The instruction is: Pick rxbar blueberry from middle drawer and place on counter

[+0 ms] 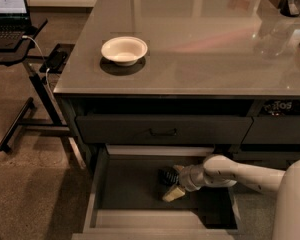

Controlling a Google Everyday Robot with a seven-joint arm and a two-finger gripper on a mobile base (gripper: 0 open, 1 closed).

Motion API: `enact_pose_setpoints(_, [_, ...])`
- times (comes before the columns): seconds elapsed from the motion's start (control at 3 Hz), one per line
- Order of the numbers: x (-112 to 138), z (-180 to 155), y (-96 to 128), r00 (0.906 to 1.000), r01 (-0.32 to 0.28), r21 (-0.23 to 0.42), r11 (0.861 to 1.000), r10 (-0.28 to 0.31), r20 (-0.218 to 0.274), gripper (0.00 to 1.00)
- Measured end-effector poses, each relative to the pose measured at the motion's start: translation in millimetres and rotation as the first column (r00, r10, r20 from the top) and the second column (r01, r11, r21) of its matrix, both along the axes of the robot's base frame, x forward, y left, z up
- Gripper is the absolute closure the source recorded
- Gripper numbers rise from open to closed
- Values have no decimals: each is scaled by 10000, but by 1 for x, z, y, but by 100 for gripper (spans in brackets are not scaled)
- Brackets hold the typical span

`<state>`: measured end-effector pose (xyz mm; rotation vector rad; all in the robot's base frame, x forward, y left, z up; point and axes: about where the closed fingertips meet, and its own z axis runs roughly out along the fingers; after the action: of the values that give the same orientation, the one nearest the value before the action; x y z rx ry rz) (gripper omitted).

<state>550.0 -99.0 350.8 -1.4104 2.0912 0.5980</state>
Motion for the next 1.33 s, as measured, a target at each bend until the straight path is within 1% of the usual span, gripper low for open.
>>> enact_pose_setpoints(1.0, [0,0,0,10000,-1,1,10000,1,-1,89])
enact_pose_setpoints(1.33, [0,0,0,10000,-2,1,10000,2,-2,100])
